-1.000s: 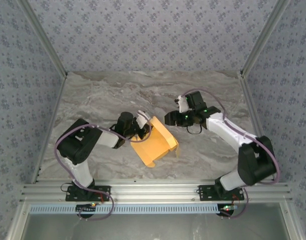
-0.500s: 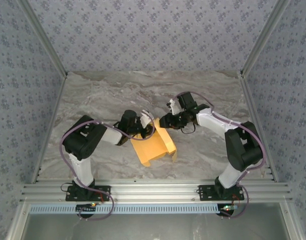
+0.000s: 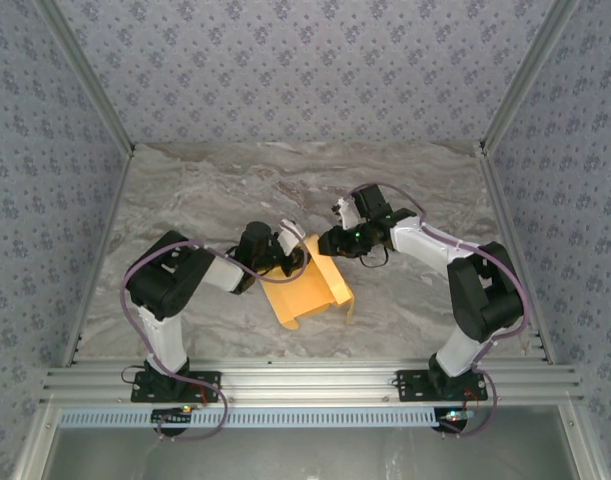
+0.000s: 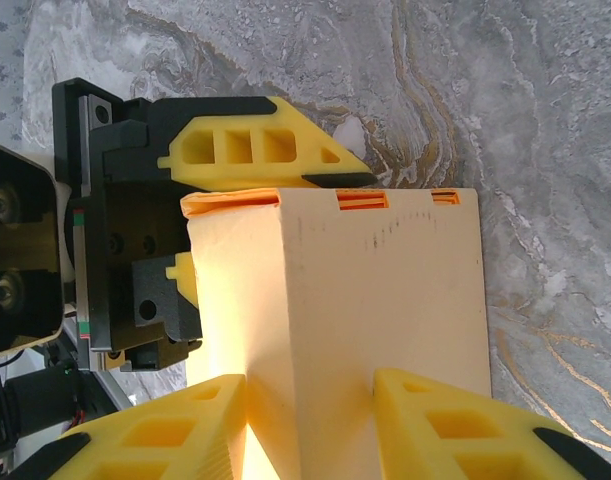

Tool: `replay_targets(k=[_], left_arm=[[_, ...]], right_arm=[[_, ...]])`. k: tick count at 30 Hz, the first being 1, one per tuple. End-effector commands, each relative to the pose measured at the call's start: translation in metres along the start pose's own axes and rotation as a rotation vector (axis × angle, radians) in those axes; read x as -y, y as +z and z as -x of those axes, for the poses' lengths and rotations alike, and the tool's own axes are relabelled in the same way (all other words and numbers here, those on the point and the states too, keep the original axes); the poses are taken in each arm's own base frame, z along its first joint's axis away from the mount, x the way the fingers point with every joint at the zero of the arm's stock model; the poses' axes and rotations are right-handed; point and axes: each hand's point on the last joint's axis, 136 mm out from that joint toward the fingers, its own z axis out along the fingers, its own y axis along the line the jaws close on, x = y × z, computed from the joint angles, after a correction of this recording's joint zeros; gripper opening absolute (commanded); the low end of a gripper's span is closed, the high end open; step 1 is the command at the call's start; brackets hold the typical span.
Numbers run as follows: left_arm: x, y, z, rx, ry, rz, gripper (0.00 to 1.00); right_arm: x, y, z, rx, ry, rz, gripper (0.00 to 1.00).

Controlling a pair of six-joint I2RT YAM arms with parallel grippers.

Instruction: Fold the paper box

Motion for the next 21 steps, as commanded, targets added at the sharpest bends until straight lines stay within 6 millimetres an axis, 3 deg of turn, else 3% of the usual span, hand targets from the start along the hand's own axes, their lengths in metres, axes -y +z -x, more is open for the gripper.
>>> replay_targets(k=[1, 7, 21], left_arm=[[0.003, 0.003, 0.011, 0.061, 0.030, 0.003, 0.23], [0.009, 0.005, 0.015, 0.122, 0.048, 0.041, 0.20], [0.020, 0.019, -0.010, 0.081, 0.078, 0.043, 0.16]], right_arm=[[0.016, 0.005, -0.014, -0.045, 0.057, -0.063, 0.38], [0.011, 0.005, -0.015, -0.046, 0.133, 0.008, 0.38], [0.015, 0.006, -0.029, -0.064, 0.192, 0.050, 0.38]])
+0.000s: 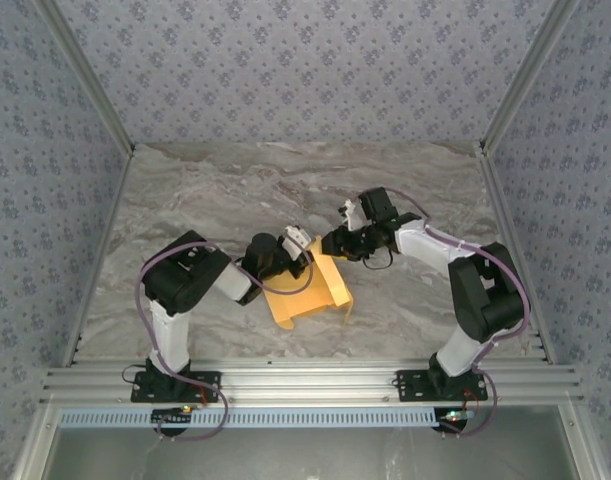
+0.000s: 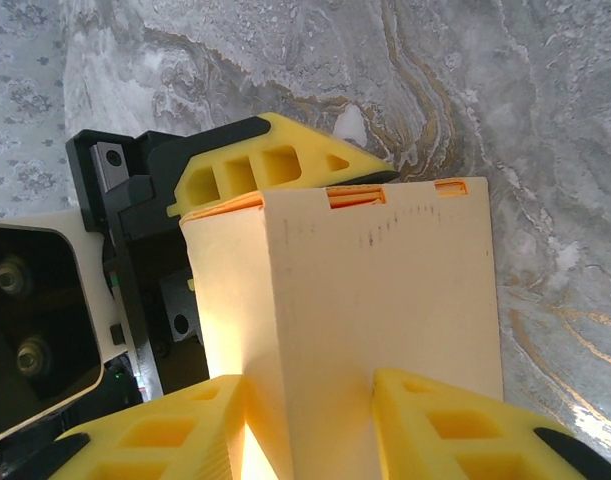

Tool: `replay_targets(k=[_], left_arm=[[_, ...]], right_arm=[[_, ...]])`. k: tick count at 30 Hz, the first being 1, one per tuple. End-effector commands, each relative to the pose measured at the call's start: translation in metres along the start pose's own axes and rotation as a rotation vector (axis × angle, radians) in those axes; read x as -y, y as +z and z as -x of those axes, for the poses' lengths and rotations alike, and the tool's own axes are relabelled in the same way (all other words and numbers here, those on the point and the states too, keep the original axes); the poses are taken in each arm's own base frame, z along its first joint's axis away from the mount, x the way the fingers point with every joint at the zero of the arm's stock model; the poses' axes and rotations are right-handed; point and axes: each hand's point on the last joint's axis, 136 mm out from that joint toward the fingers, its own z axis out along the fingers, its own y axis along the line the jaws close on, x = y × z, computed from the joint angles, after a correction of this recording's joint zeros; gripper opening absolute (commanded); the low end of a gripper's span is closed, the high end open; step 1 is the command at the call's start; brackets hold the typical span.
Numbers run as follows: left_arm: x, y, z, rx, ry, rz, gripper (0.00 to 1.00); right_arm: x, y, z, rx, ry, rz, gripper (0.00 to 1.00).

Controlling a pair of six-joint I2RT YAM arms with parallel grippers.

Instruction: Fold the paper box

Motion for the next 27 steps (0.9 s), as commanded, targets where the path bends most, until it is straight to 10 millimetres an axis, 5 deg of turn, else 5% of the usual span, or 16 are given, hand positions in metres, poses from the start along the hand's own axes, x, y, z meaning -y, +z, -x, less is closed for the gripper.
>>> replay_targets(k=[1, 13, 19, 27], left_arm=[[0.016, 0.004, -0.017, -0.033, 0.009, -0.063, 0.15], [0.025, 0.004, -0.020, -0.017, 0.007, -0.070, 0.15], [0.025, -0.009, -0.025, 0.002, -0.072, -0.109, 0.26], [0.023, -0.004, -0.034, -0.005, -0.075, -0.115, 0.21]], right_arm=[[0.015, 0.006, -0.022, -0.058, 0.085, -0.032, 0.38], [0.008, 0.011, -0.021, -0.040, 0.158, 0.044, 0.41], [0.015, 0.007, -0.026, -0.045, 0.128, -0.004, 0.40], [0.014, 0.002, -0.027, -0.047, 0.116, -0.013, 0.40]])
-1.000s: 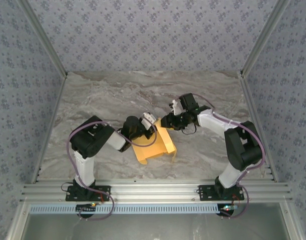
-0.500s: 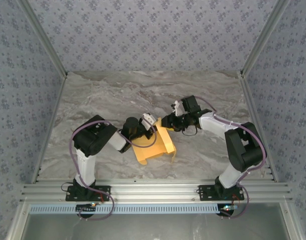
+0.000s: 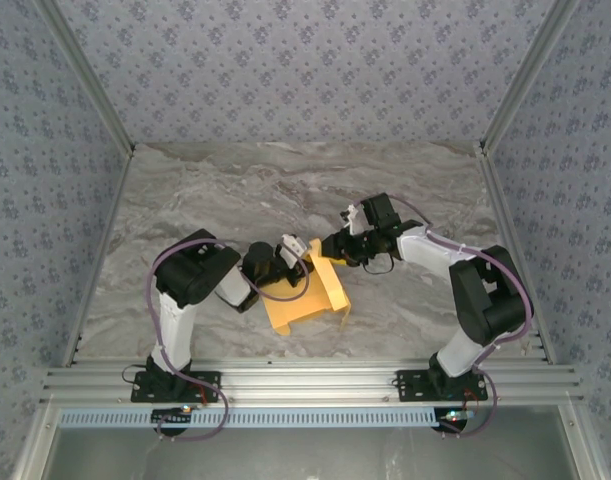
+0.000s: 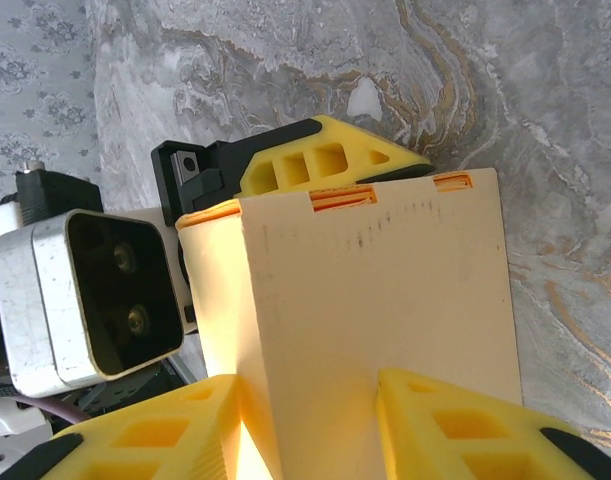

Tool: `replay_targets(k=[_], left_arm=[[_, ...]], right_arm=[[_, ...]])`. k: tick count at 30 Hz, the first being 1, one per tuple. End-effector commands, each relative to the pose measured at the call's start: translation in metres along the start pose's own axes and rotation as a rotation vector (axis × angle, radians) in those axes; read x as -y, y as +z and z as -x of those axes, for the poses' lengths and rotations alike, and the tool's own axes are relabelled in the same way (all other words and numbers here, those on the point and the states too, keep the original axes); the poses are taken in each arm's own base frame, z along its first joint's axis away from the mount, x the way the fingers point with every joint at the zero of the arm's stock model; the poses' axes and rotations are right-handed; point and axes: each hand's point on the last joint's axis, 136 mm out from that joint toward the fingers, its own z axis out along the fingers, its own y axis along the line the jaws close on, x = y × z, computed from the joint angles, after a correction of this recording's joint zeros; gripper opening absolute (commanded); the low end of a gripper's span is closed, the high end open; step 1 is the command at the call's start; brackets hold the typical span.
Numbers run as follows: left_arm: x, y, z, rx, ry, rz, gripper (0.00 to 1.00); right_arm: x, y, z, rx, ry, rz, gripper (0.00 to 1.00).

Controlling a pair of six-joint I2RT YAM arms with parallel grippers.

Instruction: Fold the paper box

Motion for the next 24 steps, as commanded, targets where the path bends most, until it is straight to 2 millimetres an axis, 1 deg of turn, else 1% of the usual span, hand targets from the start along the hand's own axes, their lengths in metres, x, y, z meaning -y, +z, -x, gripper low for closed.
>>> replay_targets(k=[1, 4, 8, 14, 17, 21, 24], left_arm=[[0.012, 0.003, -0.008, -0.016, -0.013, -0.061, 0.19], [0.009, 0.004, -0.007, -0.024, -0.005, -0.035, 0.15], [0.006, 0.006, -0.014, -0.043, 0.026, 0.024, 0.12], [0.001, 0.010, -0.017, -0.058, 0.064, 0.111, 0.07], [-0.002, 0.010, -0.017, -0.059, 0.057, 0.136, 0.05], [-0.004, 0.010, -0.016, -0.056, 0.055, 0.151, 0.05], [-0.003, 0.007, -0.013, -0.055, 0.039, 0.148, 0.05]], right_arm=[[0.018, 0.001, -0.017, -0.041, 0.043, -0.069, 0.40], [0.015, 0.003, -0.017, -0.043, 0.042, -0.056, 0.40], [0.014, 0.005, -0.021, -0.044, 0.040, -0.066, 0.40], [0.010, 0.018, -0.034, -0.065, 0.043, -0.074, 0.40], [0.005, 0.022, -0.036, -0.061, 0.074, -0.040, 0.40], [0.004, 0.017, -0.030, -0.047, 0.069, -0.049, 0.40], [0.004, 0.009, -0.023, -0.037, 0.048, -0.063, 0.45]])
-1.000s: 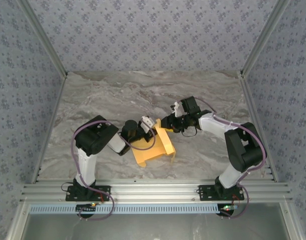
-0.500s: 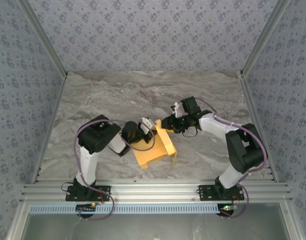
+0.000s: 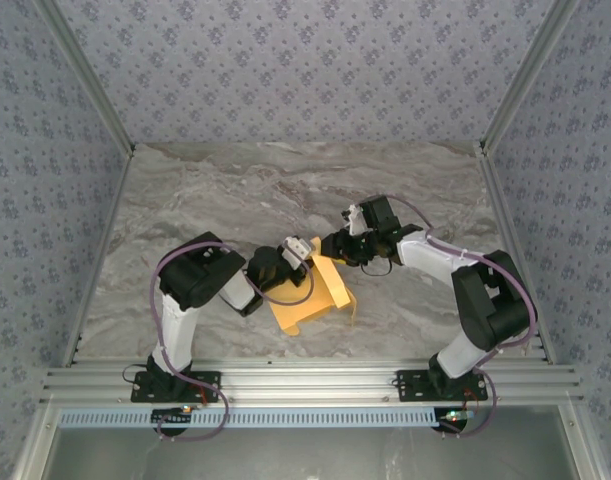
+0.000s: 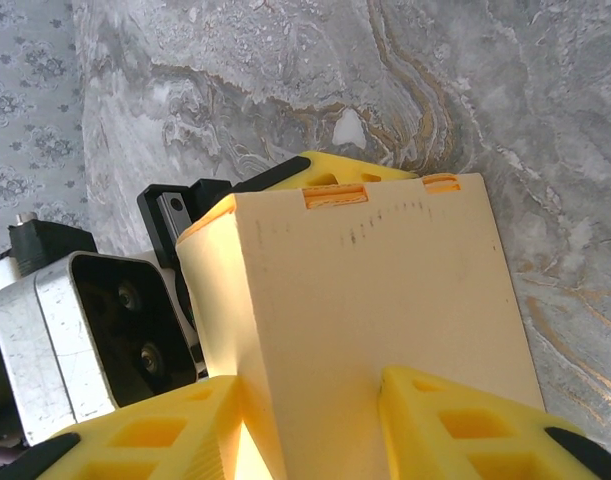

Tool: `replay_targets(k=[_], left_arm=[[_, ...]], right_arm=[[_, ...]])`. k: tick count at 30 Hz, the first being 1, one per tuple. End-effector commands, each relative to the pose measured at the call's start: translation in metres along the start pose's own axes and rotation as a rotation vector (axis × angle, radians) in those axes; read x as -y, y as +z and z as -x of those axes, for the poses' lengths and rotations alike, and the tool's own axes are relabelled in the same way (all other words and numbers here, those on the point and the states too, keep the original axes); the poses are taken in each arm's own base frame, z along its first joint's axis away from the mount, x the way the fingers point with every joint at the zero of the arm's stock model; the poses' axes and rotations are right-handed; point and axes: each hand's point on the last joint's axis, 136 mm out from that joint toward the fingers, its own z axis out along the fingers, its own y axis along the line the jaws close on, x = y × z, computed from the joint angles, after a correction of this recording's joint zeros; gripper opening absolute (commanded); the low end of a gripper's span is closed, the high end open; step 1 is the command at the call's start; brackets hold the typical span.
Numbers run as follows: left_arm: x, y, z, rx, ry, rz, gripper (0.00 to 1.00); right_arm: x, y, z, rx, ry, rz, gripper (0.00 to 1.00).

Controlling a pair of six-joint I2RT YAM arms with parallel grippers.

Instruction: Fold the paper box

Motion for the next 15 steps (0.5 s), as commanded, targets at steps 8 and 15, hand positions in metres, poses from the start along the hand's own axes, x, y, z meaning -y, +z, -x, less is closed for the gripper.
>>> replay_targets(k=[8, 15], left_arm=[[-0.011, -0.013, -0.015, -0.055, -0.084, 0.103, 0.04], [-0.033, -0.021, -0.010, -0.047, -0.181, 0.144, 0.00]], right_arm=[[-0.014, -0.036, 0.000, 0.069, -0.215, -0.002, 0.57], [-0.028, -0.084, -0.003, 0.291, -0.552, 0.032, 0.62]])
